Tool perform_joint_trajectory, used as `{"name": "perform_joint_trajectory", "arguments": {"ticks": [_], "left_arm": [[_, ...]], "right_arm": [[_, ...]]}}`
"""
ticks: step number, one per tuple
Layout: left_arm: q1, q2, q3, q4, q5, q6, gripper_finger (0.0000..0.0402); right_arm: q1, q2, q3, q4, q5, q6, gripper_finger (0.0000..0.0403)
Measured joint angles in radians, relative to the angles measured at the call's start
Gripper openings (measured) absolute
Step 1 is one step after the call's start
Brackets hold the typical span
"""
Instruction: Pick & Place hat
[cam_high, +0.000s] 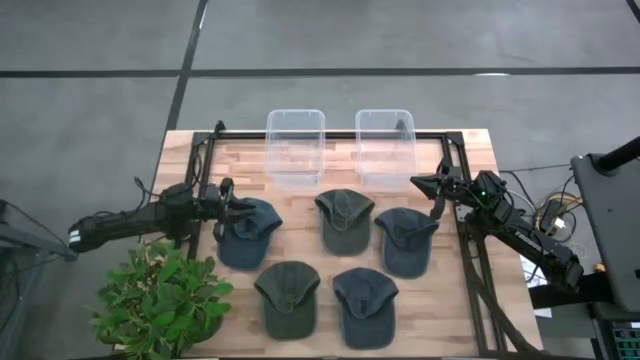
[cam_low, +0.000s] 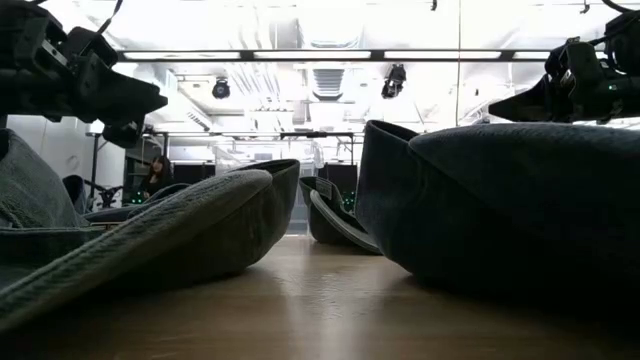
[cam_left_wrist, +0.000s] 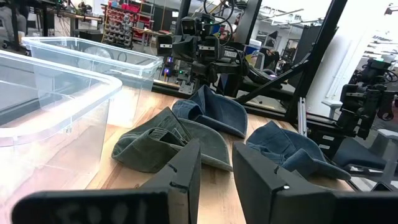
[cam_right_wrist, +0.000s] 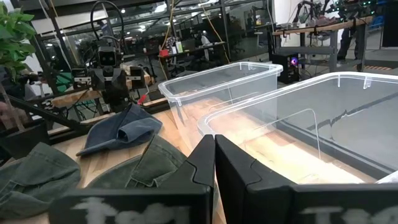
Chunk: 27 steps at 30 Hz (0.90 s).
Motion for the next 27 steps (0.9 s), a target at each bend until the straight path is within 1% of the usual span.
{"name": "perform_joint_trajectory", "arguments": {"ticks": [5,19,27], "left_arm": [[0.0,0.0,0.0,0.0,0.0,0.0,0.0085],[0.0,0.0,0.0,0.0,0.0,0.0,0.0085],[0.0,0.0,0.0,0.0,0.0,0.012,0.0085]], "right_arm": [[0.0,0.0,0.0,0.0,0.001,-0.023,0.0009],[0.0,0.0,0.0,0.0,0.001,-0.018,0.0009],[0.0,0.0,0.0,0.004,0.003,0.076,0.0009]]}}
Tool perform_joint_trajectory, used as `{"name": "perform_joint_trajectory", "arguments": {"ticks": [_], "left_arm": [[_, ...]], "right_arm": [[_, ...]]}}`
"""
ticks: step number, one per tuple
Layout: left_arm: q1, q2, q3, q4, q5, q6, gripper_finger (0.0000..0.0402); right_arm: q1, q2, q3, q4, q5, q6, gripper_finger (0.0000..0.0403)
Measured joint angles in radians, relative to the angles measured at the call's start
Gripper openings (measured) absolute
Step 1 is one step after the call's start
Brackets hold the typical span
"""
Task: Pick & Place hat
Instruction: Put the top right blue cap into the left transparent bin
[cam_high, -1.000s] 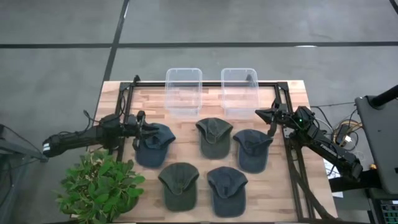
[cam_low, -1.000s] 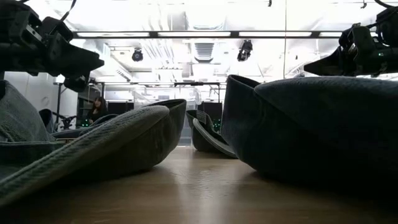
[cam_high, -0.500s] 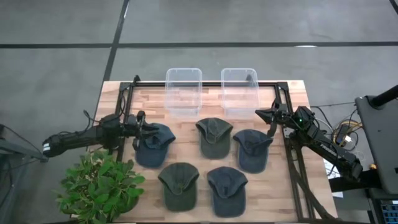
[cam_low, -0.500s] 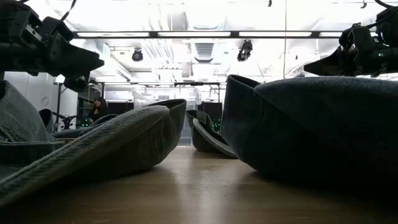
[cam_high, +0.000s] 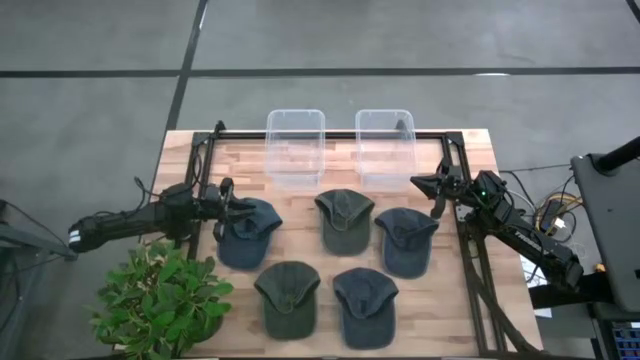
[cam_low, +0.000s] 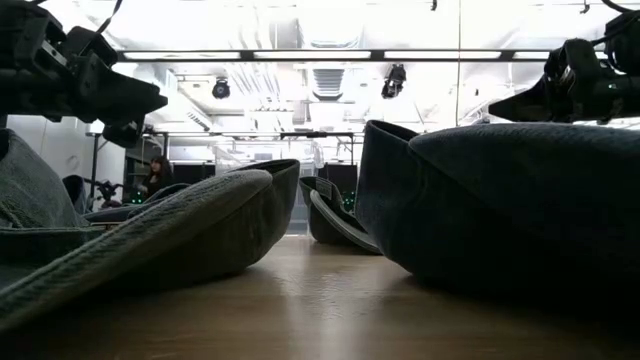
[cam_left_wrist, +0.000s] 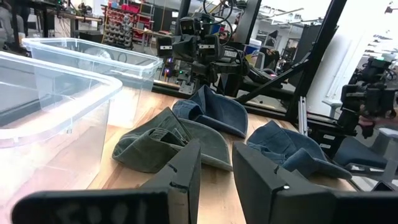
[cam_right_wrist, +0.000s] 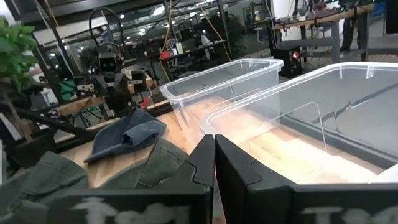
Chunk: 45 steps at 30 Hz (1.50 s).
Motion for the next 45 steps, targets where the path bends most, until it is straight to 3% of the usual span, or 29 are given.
{"name": "perform_joint_trajectory", "arguments": {"ticks": [5,9,15,19,24,34,37,45], "left_arm": [[0.0,0.0,0.0,0.0,0.0,0.001,0.0085],[0.0,0.0,0.0,0.0,0.0,-0.004,0.0085],[0.0,0.0,0.0,0.0,0.0,-0.021,0.0085],[0.0,0.0,0.0,0.0,0.0,-0.02,0.0085],[0.0,0.0,0.0,0.0,0.0,-0.02,0.0085],[0.0,0.0,0.0,0.0,0.0,-0.02,0.0085],[0.0,0.0,0.0,0.0,0.0,-0.019,0.0085],[0.0,0.0,0.0,-0.002,0.0,-0.019,0.0085]], "right_arm": [[0.0,0.0,0.015,0.056,-0.022,0.05,0.0009],[0.0,0.0,0.123,0.002,-0.045,-0.008,0.0009],[0.0,0.055,0.436,-0.516,-0.044,-0.106,0.0009],[0.0,0.132,0.61,-0.781,-0.043,0.029,0.0009],[0.0,0.227,0.744,-0.945,-0.054,0.182,0.0009],[0.0,0.485,0.889,-1.43,-0.258,0.274,0.0009],[0.0,0.542,0.91,-1.557,-0.271,0.276,0.0011],[0.0,0.556,0.917,-1.588,-0.262,0.341,0.0018]]}}
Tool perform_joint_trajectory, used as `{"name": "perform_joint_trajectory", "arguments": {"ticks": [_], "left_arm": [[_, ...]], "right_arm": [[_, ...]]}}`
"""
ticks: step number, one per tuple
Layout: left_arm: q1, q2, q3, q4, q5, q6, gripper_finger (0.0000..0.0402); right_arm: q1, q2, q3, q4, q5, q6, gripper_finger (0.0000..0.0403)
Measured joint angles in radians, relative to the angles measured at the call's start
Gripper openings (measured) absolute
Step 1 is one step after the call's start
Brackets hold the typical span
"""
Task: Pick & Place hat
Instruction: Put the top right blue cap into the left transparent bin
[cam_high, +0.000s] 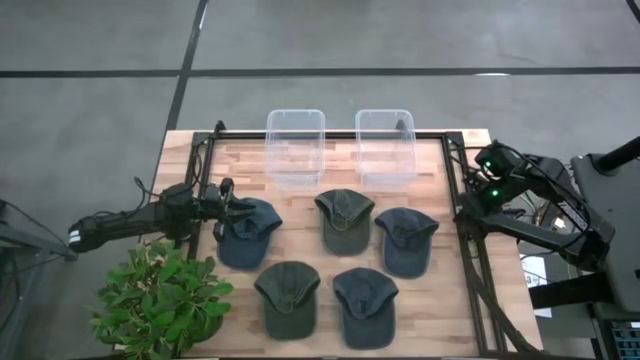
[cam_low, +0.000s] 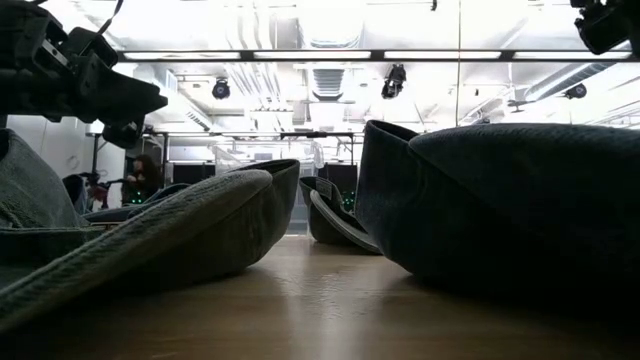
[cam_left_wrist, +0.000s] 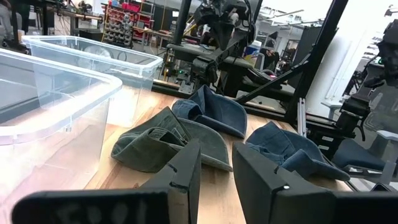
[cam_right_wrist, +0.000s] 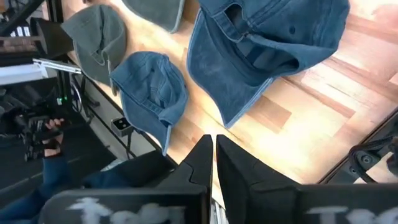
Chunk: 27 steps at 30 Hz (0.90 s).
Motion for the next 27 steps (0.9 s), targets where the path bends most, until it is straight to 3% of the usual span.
{"name": "perform_joint_trajectory", "arguments": {"ticks": [12,20,27], "left_arm": [[0.0,0.0,0.0,-0.004,0.0,-0.002,0.0085],[0.0,0.0,0.0,-0.005,0.0,-0.003,0.0085],[0.0,0.0,0.0,-0.005,0.0,-0.003,0.0085]], "right_arm": [[0.003,0.039,0.049,0.002,0.062,0.05,0.0018],[0.095,0.195,0.048,0.101,0.193,-0.014,0.0018],[0.151,0.256,0.065,0.161,0.306,-0.047,0.0018]]}}
